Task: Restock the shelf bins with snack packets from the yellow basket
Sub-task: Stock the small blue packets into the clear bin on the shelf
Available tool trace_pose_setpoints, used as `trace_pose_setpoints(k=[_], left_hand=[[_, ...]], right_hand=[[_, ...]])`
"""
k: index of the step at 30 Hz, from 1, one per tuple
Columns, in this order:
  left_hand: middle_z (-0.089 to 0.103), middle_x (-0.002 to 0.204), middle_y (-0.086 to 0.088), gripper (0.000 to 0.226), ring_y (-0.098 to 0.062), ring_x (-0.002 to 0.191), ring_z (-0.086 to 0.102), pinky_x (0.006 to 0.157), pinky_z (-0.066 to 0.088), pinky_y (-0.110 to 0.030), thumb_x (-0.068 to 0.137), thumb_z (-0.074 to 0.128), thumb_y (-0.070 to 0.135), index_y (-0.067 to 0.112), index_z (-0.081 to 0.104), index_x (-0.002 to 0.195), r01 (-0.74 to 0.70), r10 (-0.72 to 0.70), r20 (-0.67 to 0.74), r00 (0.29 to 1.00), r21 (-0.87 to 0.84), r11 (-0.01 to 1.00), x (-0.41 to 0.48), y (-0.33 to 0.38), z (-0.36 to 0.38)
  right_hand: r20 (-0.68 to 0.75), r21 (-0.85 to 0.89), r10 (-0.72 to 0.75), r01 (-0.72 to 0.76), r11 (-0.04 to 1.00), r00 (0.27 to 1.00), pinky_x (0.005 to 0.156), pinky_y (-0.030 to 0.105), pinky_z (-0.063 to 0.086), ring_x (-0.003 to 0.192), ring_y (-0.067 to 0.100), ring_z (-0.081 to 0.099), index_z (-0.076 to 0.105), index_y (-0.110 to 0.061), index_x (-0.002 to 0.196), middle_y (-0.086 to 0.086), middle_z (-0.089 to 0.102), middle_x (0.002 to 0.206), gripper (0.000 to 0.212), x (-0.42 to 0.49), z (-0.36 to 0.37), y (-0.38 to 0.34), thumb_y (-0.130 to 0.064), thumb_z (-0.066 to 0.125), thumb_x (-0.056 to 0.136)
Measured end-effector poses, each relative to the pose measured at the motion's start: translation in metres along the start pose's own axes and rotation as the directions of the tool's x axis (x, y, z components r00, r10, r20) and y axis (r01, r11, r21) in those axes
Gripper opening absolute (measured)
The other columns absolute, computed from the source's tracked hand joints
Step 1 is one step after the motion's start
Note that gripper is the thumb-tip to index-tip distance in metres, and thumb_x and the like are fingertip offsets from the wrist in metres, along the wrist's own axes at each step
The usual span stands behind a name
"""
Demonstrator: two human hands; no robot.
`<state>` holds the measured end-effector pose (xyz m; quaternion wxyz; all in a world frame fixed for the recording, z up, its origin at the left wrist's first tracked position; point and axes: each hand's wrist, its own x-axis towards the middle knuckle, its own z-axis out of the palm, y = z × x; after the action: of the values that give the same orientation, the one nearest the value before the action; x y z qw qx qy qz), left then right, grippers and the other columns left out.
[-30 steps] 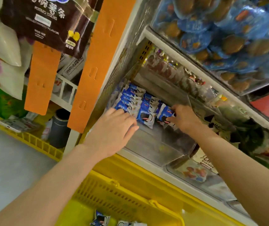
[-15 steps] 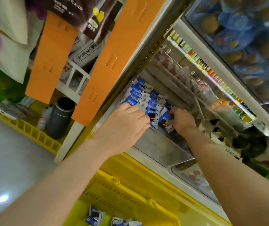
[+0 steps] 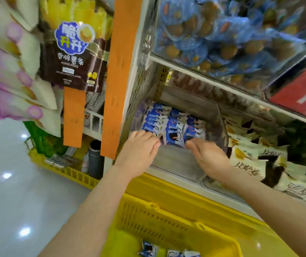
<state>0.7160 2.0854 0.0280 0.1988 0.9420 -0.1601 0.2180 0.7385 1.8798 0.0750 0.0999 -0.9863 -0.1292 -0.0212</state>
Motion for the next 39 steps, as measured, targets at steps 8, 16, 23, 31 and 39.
trace_pose_setpoints(k=[8,16,23,31,39], left_hand=[[0.041,0.141,-0.003,0.039,-0.017,0.135,0.027,0.113,0.014,-0.028,0.099,0.036,0.021,0.016,0.042,0.137,0.179,-0.183,-0.026,0.983,-0.107,0.978,-0.027,0.035,0.0],[0.049,0.115,0.007,0.028,-0.003,0.107,0.034,0.101,0.029,-0.028,0.099,0.033,0.023,0.021,0.05,0.121,0.142,-0.083,0.335,0.939,-0.155,0.978,-0.148,0.072,0.098],[0.047,0.127,-0.004,0.032,-0.02,0.113,0.046,0.094,0.035,-0.03,0.101,0.029,0.022,0.014,0.045,0.128,0.276,-0.162,0.77,0.617,-0.018,0.961,-0.223,0.051,0.193],[0.042,0.135,-0.01,0.042,-0.023,0.121,0.044,0.095,0.034,-0.028,0.098,0.041,0.021,0.015,0.036,0.14,0.508,-0.352,0.879,0.321,0.154,0.848,-0.273,0.013,0.256],[0.047,0.124,-0.012,0.055,-0.025,0.111,0.052,0.089,0.043,-0.029,0.076,0.074,0.013,0.008,0.046,0.123,0.792,-0.418,0.896,0.153,0.141,0.594,-0.289,0.023,0.282]], right_hand=[[-0.252,-0.125,-0.335,0.313,0.941,0.908,0.099,0.043,0.041,0.121,0.032,0.053,0.056,-0.002,0.121,0.016,0.055,0.128,0.039,-0.096,0.042,0.024,-0.026,0.054,0.09],[0.265,0.084,-0.084,0.063,0.994,0.961,0.101,0.018,0.03,0.119,0.009,0.042,0.04,-0.021,0.132,-0.007,0.043,0.129,0.064,-0.174,0.16,0.072,-0.049,0.0,0.092],[0.471,0.005,0.276,-0.315,0.949,0.838,0.107,0.033,0.028,0.13,0.026,0.035,0.033,-0.005,0.138,0.012,0.037,0.141,0.045,-0.206,0.259,0.117,-0.023,0.042,0.099],[0.475,0.038,0.527,-0.615,0.788,0.705,0.101,0.03,0.031,0.126,0.029,0.036,0.024,0.002,0.14,0.018,0.038,0.137,0.06,-0.193,0.296,0.14,-0.033,0.047,0.096],[0.403,0.146,0.603,-0.699,0.7,0.688,0.095,0.037,0.037,0.115,0.029,0.041,0.041,-0.003,0.132,0.015,0.044,0.125,0.064,-0.192,0.304,0.144,-0.032,0.069,0.083]])
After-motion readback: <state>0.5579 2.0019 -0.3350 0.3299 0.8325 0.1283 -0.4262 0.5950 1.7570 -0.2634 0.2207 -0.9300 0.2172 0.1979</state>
